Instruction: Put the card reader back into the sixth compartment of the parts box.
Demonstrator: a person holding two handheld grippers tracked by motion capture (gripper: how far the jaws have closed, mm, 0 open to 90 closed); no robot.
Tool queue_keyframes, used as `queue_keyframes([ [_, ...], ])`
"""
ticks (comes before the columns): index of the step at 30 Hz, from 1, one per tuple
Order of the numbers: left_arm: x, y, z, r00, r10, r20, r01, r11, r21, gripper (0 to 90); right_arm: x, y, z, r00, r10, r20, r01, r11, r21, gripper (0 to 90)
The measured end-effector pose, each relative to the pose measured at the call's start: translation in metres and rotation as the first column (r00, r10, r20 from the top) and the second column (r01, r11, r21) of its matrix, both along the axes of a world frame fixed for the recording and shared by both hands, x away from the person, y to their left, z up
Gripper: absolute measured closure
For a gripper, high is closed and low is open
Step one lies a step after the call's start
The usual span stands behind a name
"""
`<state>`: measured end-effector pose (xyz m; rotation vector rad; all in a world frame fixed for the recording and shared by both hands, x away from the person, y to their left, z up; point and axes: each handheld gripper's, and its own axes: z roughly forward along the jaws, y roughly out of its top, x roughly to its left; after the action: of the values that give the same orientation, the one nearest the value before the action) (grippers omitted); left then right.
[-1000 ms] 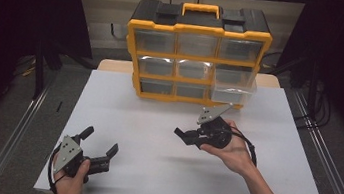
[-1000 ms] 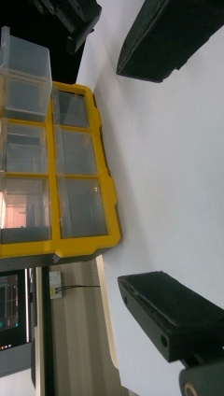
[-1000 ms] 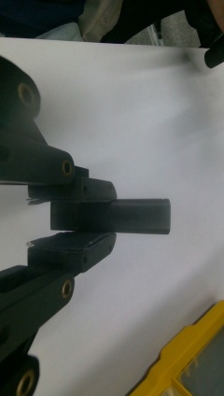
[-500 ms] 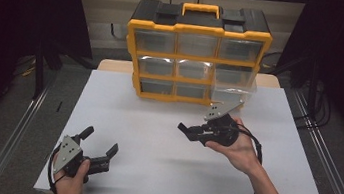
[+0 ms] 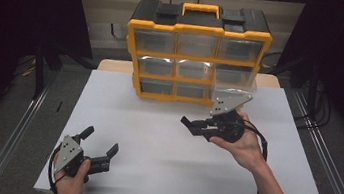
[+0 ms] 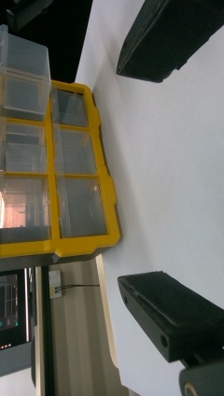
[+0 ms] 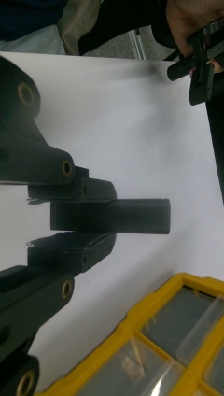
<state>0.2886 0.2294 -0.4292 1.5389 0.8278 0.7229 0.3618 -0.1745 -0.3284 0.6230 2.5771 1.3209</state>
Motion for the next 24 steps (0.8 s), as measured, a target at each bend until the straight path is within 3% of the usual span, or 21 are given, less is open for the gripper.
queue_keyframes([
  [3, 0.0, 0.0, 0.0, 1.0, 0.004, -0.004, -0.004, 1.0, -0.003, 2.1, 0.001, -0.005, 0.007, 0.9999, -0.009, 0.011, 0.008, 1.0, 0.02, 73.9],
  [16, 0.0, 0.0, 0.0, 1.0, 0.004, -0.001, -0.004, 1.0, -0.002, 2.5, 0.005, -0.02, 0.033, 0.997, -0.049, 0.059, 0.049, 0.999, 0.003, 73.9],
  [20, -0.002, -0.002, 0.002, 0.9994, -0.002, 0.034, 0.001, 0.9994, 0.036, 2.4, 0.008, -0.023, 0.04, 0.9966, -0.056, 0.061, 0.056, 0.998, -0.001, 73.9],
  [24, -0.001, -0.002, 0.001, 0.9997, -0.009, 0.024, 0.008, 0.9995, 0.031, 2.4, 0.011, -0.024, 0.047, 0.996, -0.06, 0.066, 0.061, 0.998, -0.013, 73.9],
])
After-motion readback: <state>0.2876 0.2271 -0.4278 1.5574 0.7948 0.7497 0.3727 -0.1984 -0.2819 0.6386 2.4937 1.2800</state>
